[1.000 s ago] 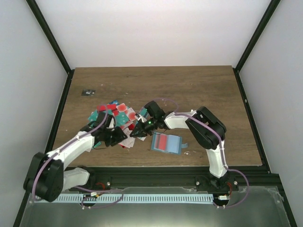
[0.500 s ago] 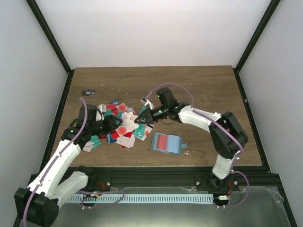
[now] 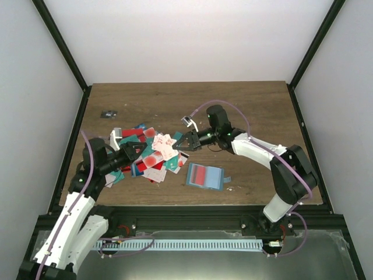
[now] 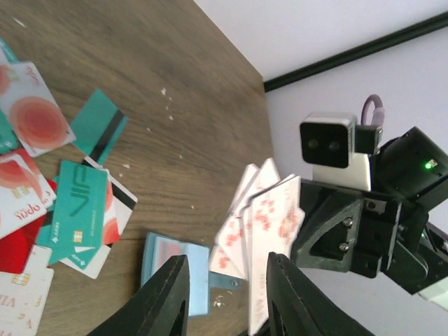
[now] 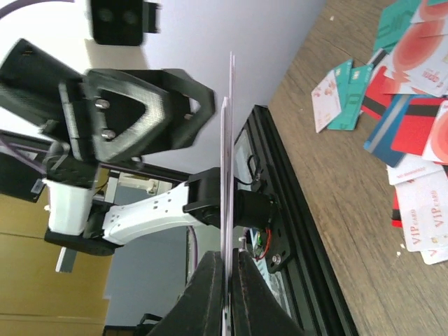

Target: Put the credit cards into the card holder

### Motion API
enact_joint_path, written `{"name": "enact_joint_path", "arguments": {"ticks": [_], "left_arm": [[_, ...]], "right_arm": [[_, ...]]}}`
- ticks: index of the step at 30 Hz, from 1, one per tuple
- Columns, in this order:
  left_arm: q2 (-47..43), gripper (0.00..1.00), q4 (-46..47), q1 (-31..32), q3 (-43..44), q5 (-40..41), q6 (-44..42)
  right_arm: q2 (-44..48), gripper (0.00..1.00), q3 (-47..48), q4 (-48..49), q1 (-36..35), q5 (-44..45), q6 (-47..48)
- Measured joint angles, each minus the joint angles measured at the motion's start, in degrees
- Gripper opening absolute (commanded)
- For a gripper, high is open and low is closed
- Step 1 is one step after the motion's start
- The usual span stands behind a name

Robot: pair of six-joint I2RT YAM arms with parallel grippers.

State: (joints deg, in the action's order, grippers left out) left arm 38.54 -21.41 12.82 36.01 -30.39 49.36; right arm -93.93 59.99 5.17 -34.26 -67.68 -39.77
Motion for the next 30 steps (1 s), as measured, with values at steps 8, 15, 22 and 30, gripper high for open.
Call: {"name": "enact_joint_path", "arguments": {"ticks": [8, 15, 22, 30], "left_arm": [[-1.7, 0.18, 12.4, -0.1, -5.9, -6.6, 6.6], [-3.1, 0.15, 18.7, -0.1, -6.8, -9.1, 9.2], [-3.2, 0.15, 19.5, -0.1, -7.4, -10.2, 10.2], [-3.2, 0.26, 20.8, -0.1, -7.5, -10.8, 10.5]], "right_arm": [[2.7, 0.01, -4.7, 13.6, 0.1, -2.5, -12.7], [3.0, 0.01, -6.0, 22.0, 0.1, -2.8, -20.5], [3.0, 0.01, -6.0, 25.7, 0.1, -2.8, -24.3], [3.0, 0.01, -6.0, 29.1, 0.1, -2.6, -27.4]]}}
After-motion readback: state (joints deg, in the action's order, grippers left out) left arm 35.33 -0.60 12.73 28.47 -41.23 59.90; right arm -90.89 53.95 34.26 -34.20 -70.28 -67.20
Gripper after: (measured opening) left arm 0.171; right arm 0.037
